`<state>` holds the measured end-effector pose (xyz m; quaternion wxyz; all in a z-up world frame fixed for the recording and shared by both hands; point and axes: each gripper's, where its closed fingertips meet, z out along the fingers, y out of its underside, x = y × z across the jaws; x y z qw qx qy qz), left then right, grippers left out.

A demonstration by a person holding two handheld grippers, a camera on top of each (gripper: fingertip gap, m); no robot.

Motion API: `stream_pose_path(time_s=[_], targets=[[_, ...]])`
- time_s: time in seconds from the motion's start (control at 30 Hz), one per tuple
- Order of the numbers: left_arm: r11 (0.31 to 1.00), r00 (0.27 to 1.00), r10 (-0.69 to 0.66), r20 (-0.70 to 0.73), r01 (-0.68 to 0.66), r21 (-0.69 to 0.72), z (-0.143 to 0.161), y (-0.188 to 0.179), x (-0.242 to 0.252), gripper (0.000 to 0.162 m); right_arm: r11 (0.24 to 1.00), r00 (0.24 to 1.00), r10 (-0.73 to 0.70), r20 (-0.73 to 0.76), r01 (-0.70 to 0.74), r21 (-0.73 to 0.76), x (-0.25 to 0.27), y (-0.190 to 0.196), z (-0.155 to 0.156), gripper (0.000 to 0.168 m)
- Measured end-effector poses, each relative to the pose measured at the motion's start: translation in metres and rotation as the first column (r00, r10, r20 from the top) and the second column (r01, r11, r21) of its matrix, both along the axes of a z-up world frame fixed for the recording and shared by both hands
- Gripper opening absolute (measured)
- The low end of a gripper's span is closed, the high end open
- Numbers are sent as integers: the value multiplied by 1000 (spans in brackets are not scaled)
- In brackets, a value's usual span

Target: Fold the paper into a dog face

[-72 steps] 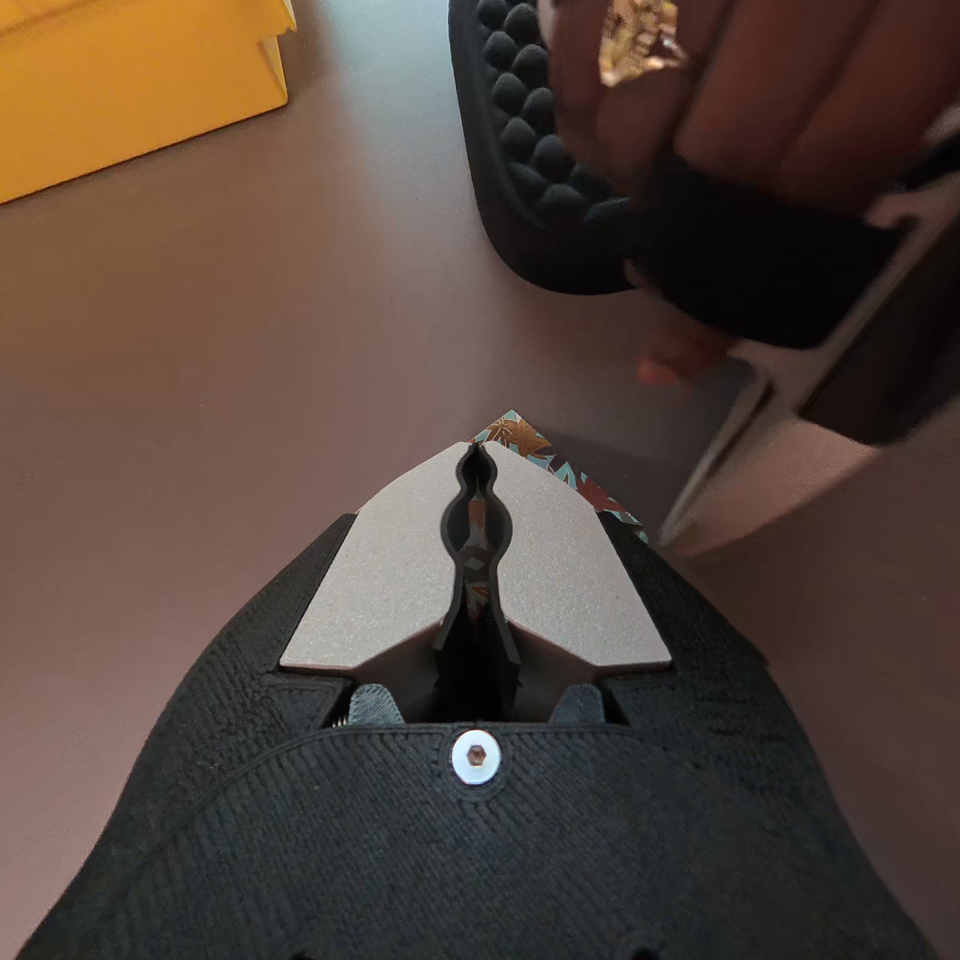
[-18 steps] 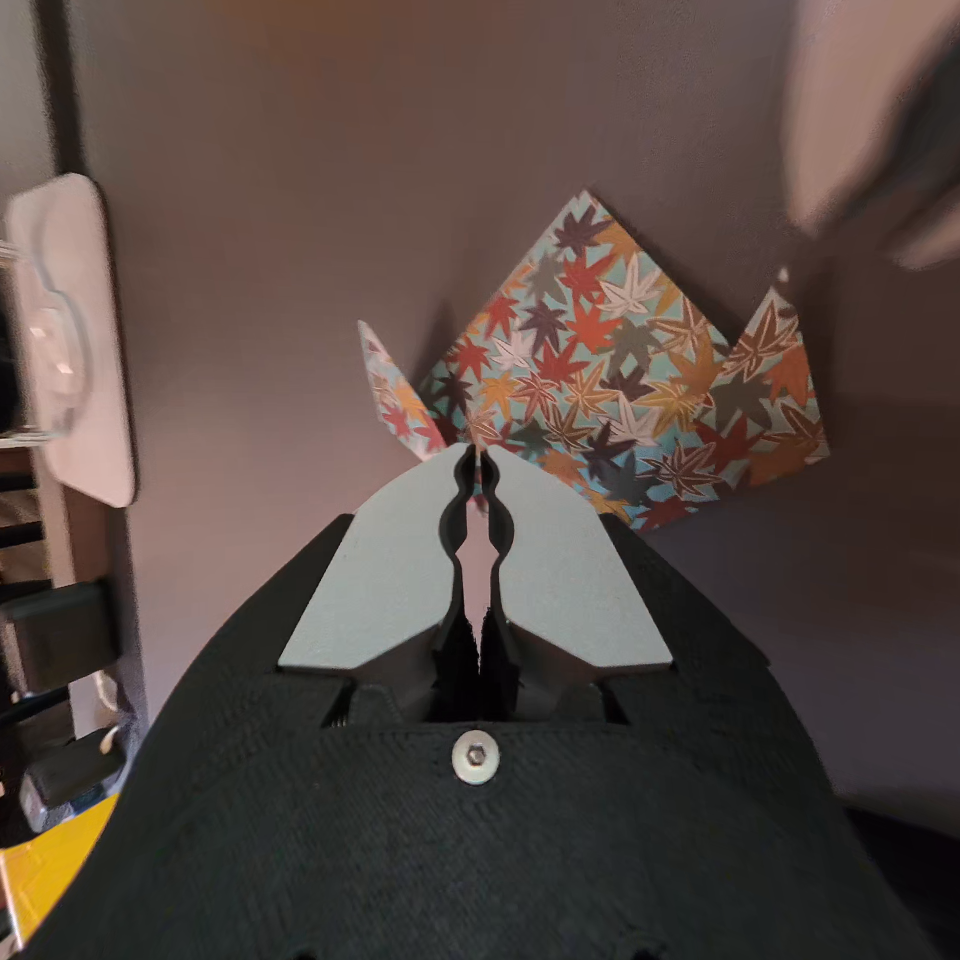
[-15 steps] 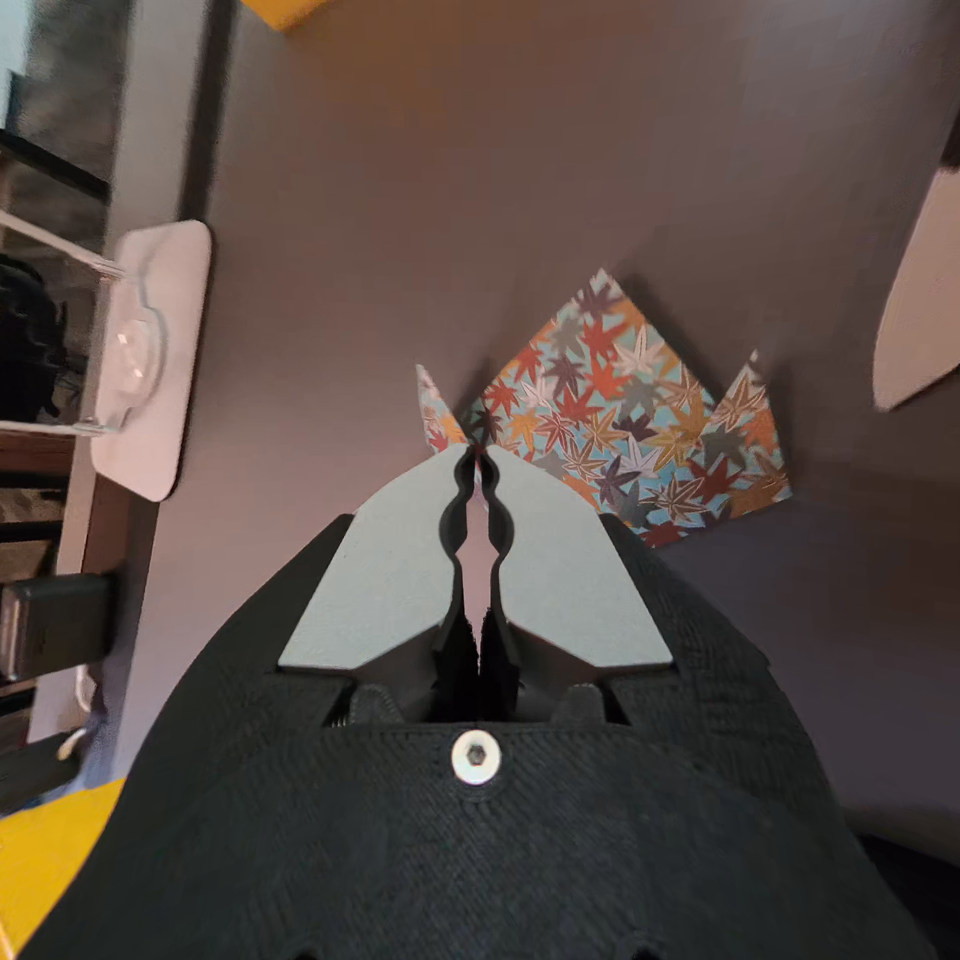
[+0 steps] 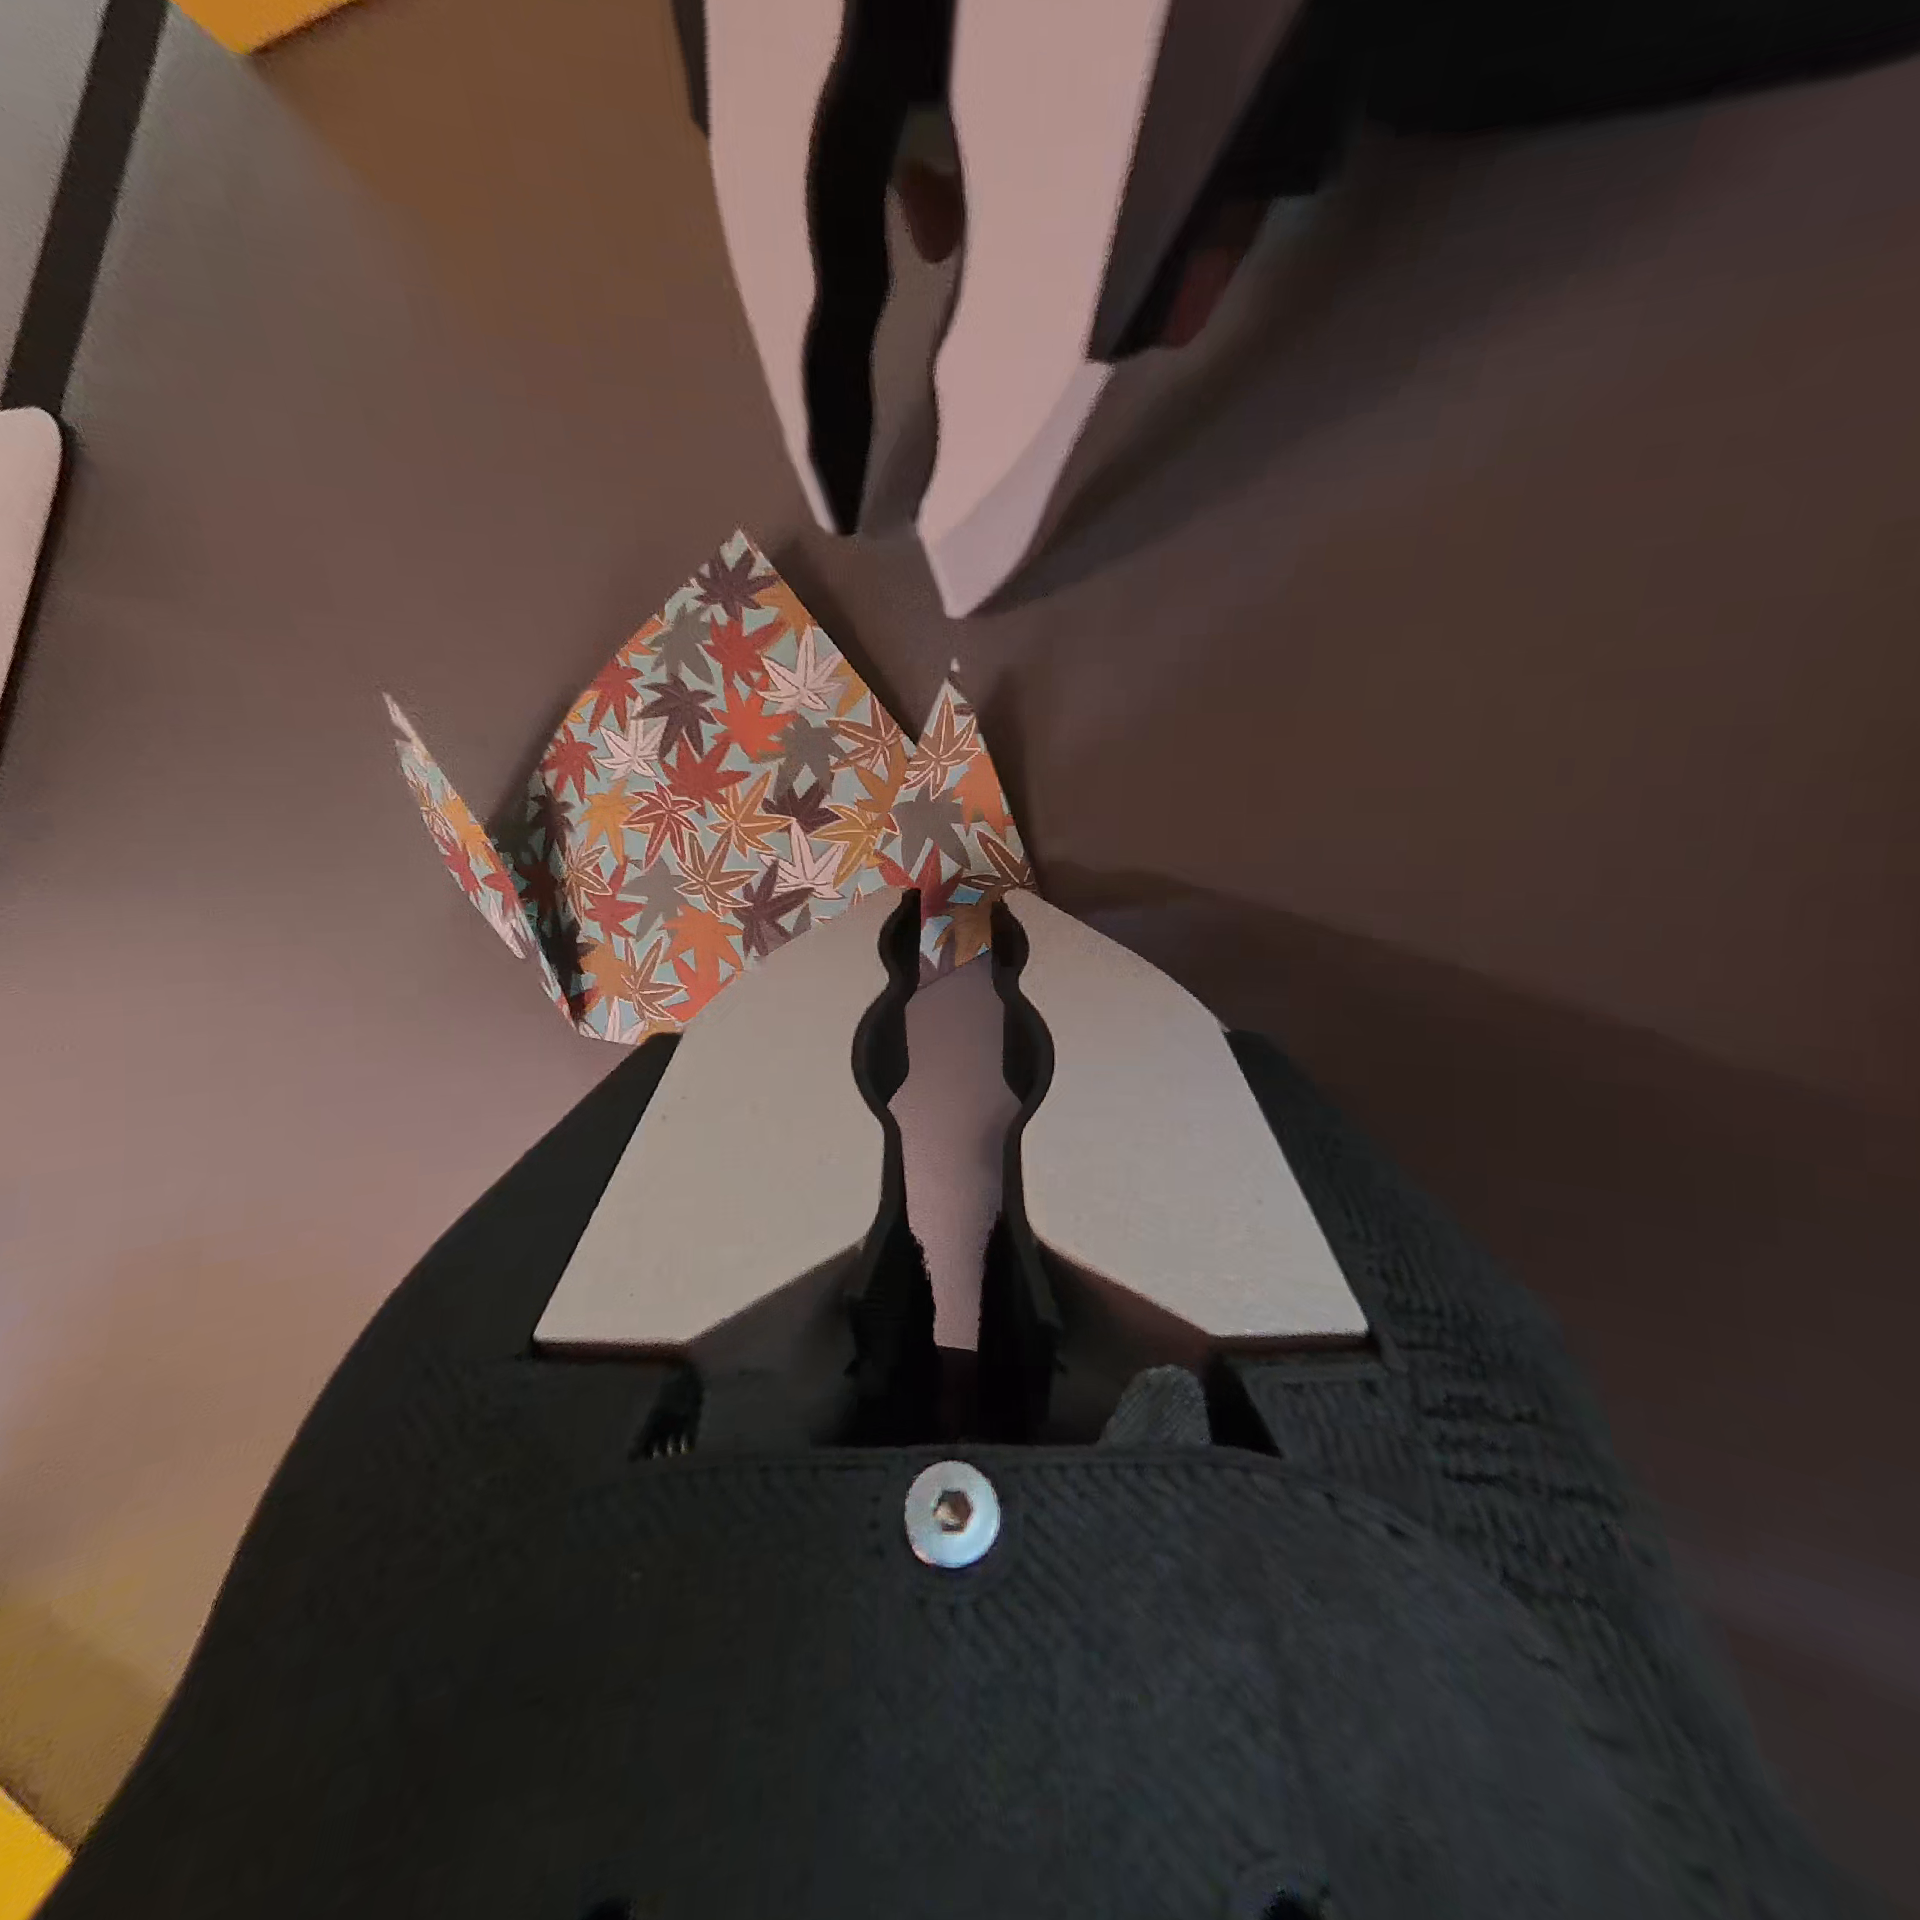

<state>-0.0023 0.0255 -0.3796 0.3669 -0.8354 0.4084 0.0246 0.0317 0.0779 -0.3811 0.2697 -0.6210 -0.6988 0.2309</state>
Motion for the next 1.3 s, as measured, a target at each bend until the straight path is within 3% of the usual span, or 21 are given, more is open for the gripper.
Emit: stream_pose_path(time_s=[0.07, 0.13, 0.2, 0.33, 0.53, 0.7, 0.77, 0.83, 0.93, 1.0, 1.1, 1.2, 1.3], targets=[[999, 999, 34, -41, -34, -6, 0, 9, -15, 12, 999, 999, -18, 29, 19, -49, 3, -18, -1, 25], [996, 989, 86, -118, -85, 11, 1, 16, -38, 12, 989, 998, 67, 21, -63, -133, 3, -52, 0, 26], [993, 983, 120, -137, -117, 24, 7, 16, -53, 12, 987, 994, 107, 9, -105, -118, 5, -64, 5, 29], [978, 979, 203, -33, -200, 64, 25, 3, -70, 12, 993, 989, 82, -120, -92, -77, 6, -40, 25, 31], [963, 964, 249, 98, -257, 84, 29, -17, -65, 12, 993, 995, 49, -89, -58, -99, 3, -7, 14, 37], [971, 973, 213, 92, -221, 89, 25, -17, -57, 12, 982, 973, 187, -136, -191, -11, -22, -13, 27, 41], [976, 976, 190, 107, -200, 87, 27, -14, -55, 12, 954, 949, 295, -116, -284, 100, -28, -4, 35, 46], [979, 977, 170, 126, -182, 92, 31, -10, -51, 12, 926, 919, 368, -143, -347, 150, -39, 8, 45, 37], [981, 979, 147, 143, -163, 106, 36, -6, -42, 12, 931, 905, 353, -238, -366, -11, -61, 18, 50, 7], [983, 980, 133, 148, -150, 111, 35, -6, -35, 12, 930, 908, 345, -239, -364, -43, -75, 24, 41, 2], [986, 984, 110, 138, -126, 110, 32, -11, -29, 12, 932, 922, 361, -142, -357, 58, -85, 42, 18, 1], [985, 984, 109, 138, -125, 118, 33, -16, -30, 12, 974, 976, 220, 12, -220, 61, -73, 57, -2, 2], [980, 979, 122, 164, -145, 138, 39, -16, -33, 12, 997, 997, -78, 25, 77, 9, -52, 49, -1, 0]])
